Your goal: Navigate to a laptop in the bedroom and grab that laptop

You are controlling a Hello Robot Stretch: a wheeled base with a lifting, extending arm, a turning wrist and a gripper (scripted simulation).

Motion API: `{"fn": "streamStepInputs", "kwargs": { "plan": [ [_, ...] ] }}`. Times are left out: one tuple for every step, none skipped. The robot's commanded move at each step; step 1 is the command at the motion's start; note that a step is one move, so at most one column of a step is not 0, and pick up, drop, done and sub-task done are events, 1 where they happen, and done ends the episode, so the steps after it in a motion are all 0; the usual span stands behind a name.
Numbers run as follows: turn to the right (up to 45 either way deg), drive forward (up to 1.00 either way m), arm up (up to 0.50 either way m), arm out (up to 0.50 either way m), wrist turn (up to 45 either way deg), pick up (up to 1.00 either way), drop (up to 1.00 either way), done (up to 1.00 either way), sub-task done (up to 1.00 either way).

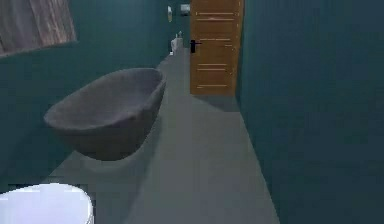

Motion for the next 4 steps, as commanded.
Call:
{"fn": "streamStepInputs", "kwargs": {
  "plan": [
    [0.0, 1.00, 0.00, 0.00, 0.0, 0.00, 0.00, 0.00, 0.00],
    [0.0, 1.00, 0.00, 0.00, 0.0, 0.00, 0.00, 0.00, 0.00],
    [0.0, 1.00, 0.00, 0.00, 0.0, 0.00, 0.00, 0.00, 0.00],
    [-3.0, 0.00, 0.00, 0.00, 0.0, 0.00, 0.00, 0.00, 0.00]
  ]
}}
